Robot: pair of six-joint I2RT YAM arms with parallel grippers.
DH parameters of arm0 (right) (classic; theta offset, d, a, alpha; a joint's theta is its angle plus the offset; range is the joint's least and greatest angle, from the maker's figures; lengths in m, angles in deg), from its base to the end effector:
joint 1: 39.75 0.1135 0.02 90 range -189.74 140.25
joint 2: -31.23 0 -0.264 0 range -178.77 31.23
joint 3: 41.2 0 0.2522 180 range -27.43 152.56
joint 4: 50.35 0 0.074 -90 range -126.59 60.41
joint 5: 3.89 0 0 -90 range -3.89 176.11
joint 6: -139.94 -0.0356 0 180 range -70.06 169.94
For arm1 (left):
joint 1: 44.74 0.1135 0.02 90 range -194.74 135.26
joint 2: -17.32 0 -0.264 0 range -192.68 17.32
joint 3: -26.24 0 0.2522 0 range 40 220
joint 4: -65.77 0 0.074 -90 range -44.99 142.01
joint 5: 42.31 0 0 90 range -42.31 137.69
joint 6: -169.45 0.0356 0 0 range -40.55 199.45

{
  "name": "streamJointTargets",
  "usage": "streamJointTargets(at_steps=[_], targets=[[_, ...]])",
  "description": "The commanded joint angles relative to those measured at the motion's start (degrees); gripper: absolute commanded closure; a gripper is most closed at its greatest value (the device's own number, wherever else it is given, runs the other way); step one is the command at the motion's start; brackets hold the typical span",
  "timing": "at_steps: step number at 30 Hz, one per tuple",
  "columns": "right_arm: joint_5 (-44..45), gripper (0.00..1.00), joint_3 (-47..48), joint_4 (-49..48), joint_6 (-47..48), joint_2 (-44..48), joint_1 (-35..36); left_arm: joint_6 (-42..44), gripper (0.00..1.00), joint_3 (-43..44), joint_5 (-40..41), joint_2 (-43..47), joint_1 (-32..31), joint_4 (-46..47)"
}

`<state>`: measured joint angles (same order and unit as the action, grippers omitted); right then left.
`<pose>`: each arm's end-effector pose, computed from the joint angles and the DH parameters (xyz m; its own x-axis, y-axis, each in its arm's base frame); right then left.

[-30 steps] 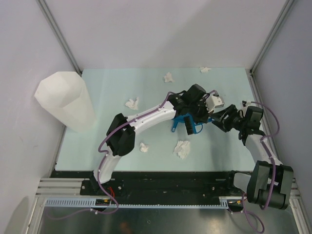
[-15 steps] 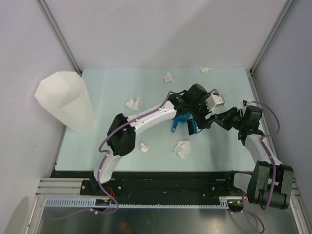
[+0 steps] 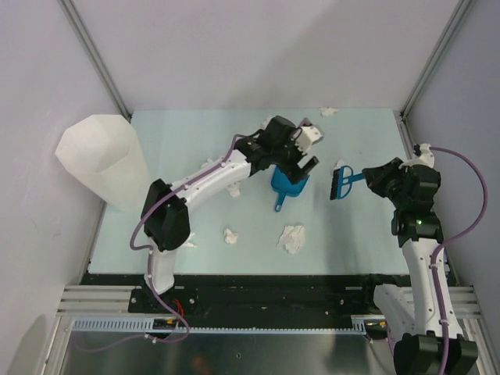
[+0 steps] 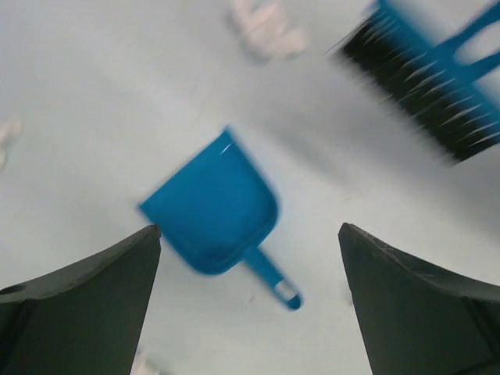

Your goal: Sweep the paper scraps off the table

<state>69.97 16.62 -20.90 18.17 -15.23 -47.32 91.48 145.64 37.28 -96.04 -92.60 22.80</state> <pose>0.1879 -0.0150 0.3210 -0.3330 0.5545 -0.7627 0.0470 0.8176 0.5739 0.3056 -0.3474 0.3169 -0.2221 0.5510 -0.8044 0.8921 0.4478 0.0604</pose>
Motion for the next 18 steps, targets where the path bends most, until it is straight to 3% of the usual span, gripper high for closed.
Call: streamJointTargets(at_steps=[1, 8, 18], targets=[[15.2, 1.0, 1.8, 5.6, 9.1, 1.7, 6.0, -0.3, 0.0, -6.5, 5.0, -2.6, 3.0, -2.3], [22.9, 1.0, 1.8, 5.8, 12.8, 2.4, 15.5, -2.3, 0.11, -8.7, 5.3, -7.7, 4.1, -2.3], [23.2, 1.0, 1.8, 6.6, 13.0, 3.0, 16.0, -5.6, 0.18, -11.9, -0.7, -7.9, 4.0, -2.3]])
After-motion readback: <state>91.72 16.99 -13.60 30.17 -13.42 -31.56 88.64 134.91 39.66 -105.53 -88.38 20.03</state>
